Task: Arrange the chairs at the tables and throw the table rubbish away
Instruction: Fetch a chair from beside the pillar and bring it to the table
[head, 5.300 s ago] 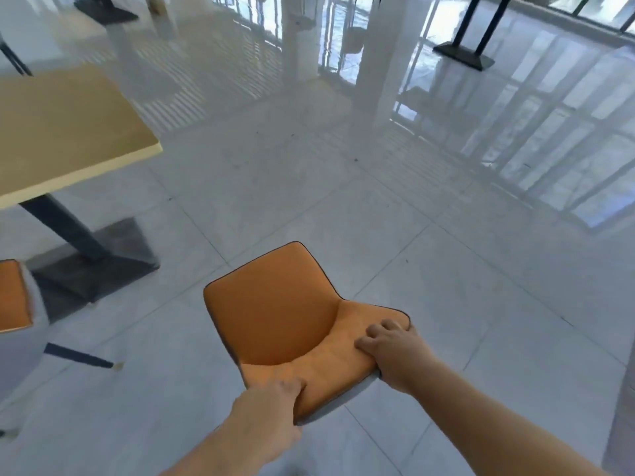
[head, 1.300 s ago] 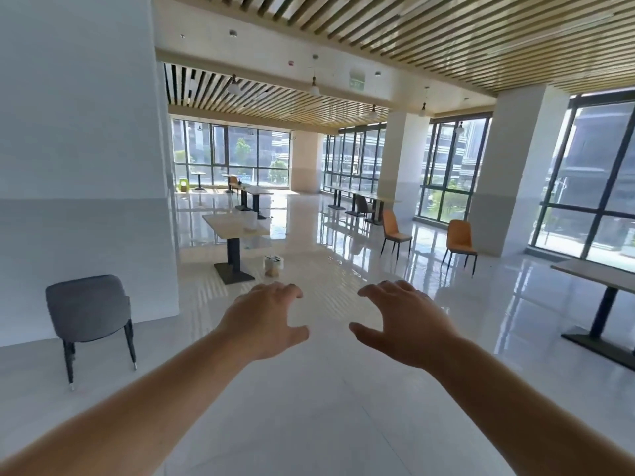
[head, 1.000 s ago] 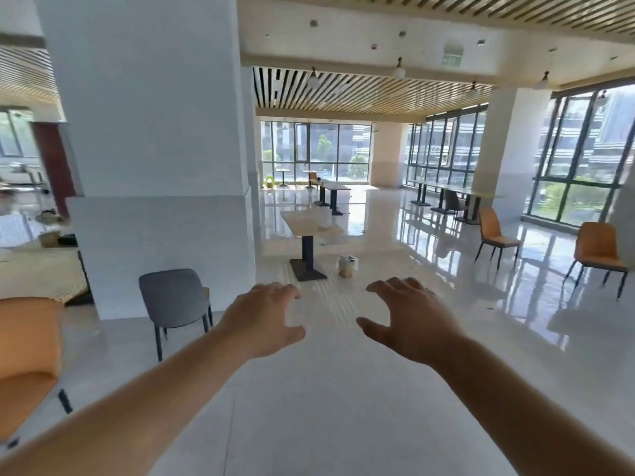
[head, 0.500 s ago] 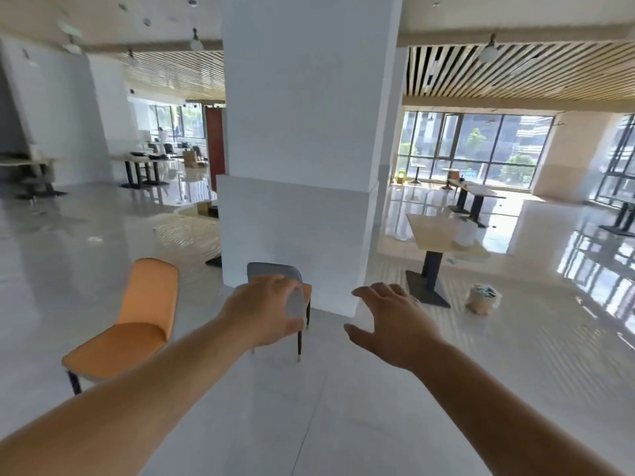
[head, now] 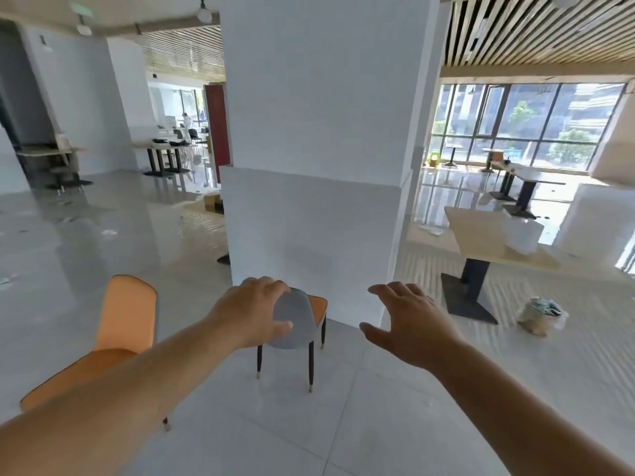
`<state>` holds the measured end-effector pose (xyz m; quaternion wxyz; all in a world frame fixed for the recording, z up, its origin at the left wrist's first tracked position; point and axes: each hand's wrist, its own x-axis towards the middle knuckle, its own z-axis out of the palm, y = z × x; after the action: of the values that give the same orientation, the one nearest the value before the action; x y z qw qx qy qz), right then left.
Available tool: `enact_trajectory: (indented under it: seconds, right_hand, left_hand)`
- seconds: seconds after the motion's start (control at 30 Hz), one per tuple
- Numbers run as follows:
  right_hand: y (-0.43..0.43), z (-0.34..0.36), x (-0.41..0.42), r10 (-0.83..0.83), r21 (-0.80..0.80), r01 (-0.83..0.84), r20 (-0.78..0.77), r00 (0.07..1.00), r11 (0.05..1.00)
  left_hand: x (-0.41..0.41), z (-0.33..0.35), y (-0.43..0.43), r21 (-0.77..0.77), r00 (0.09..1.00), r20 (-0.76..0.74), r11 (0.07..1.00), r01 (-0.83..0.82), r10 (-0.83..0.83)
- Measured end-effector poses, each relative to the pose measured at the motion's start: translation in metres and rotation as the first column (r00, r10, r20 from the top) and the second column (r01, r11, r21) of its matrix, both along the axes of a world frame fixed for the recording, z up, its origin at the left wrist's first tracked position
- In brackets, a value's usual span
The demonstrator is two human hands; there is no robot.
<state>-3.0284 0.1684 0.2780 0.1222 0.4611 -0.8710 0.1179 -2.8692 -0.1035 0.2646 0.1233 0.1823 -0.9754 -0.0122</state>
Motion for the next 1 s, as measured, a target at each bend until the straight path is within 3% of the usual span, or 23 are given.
enact_trajectory:
  seconds: [0.17,0.5,0.73,0.9,1.0]
  right_hand:
    - [-0.084,-0.044,-0.138,0.080,-0.019,-0.078,0.087,0.993,0.997]
    - [-0.284,-0.137,-0.315,0.243,0.091,-0.279,0.288,0.926,0.956]
    - [-0.433,-0.233,-0.382,0.245,0.209,-0.337,0.367,0.897,0.918]
    - [-0.544,-0.308,-0.428,0.158,0.284,-0.300,0.430,0.889,0.911]
    - [-0.598,-0.346,-0.447,0.113,0.361,-0.312,0.477,0.872,0.879]
  left_hand:
    - [-0.101,-0.035,-0.062,0.058,0.989,0.061,0.989,-0.136,0.133]
    - [-0.218,-0.104,-0.216,0.134,0.905,0.277,0.919,-0.370,0.324]
    - [-0.302,-0.201,-0.346,0.180,0.882,0.355,0.903,-0.389,0.309]
    - [-0.387,-0.275,-0.471,0.204,0.911,0.357,0.935,-0.290,0.205]
    - [-0.427,-0.319,-0.536,0.207,0.892,0.437,0.953,-0.223,0.114]
